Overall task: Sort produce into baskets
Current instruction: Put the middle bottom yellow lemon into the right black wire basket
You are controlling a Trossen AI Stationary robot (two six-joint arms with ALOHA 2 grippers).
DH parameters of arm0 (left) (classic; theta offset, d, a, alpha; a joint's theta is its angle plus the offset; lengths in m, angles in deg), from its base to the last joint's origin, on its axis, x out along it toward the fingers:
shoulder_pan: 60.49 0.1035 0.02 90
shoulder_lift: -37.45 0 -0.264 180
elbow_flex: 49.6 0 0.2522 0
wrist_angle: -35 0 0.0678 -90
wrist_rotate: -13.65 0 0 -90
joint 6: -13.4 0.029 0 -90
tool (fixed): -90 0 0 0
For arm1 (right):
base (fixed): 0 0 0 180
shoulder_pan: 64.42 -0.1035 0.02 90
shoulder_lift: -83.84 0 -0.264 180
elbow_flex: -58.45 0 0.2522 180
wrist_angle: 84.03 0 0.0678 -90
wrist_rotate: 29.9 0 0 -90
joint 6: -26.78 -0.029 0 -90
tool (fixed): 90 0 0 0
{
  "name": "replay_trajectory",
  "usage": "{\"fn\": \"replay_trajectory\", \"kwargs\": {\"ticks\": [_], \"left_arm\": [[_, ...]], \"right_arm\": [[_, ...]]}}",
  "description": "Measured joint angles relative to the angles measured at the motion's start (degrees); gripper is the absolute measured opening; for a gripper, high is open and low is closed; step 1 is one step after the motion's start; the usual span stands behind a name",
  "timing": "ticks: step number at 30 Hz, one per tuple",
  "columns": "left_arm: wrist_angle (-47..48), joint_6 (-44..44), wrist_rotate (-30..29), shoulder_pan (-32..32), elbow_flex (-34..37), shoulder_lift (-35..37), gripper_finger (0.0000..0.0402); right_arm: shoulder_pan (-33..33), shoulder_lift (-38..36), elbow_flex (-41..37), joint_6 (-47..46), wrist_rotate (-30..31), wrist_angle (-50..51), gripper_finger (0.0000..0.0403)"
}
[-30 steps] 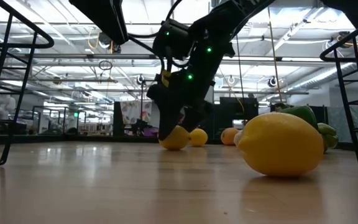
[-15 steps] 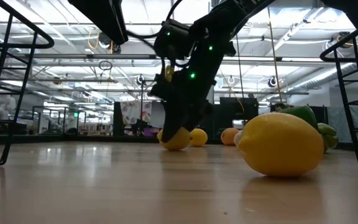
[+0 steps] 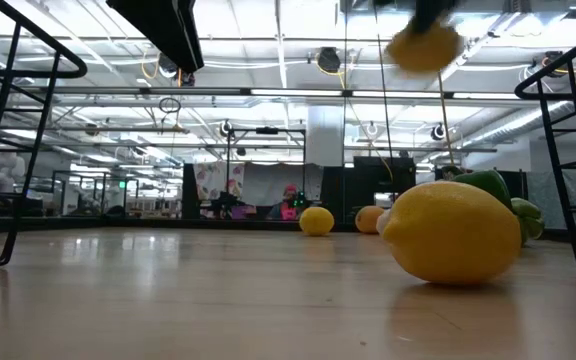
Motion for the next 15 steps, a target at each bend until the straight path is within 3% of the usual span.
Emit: {"fn": "replay_trajectory", "kwargs": {"ticks": [7,10,15], "left_arm": [[-0.1,0.0,0.0,0.0,0.0,0.0,0.0166],[-0.3,0.1,0.0,0.0,0.0,0.0,0.0166],[-0.5,0.1,0.0,0.0,0.0,0.0,0.0166]], "right_arm": [[-19.6,-13.0,0.0,-26.0,12.9,6.2,0.0228],[-29.0,-13.1,0.0,-34.5,17.6,6.0,0.0228],[-40.2,-8.0,0.0,-40.7,18.4,6.0,0.0228]]}}
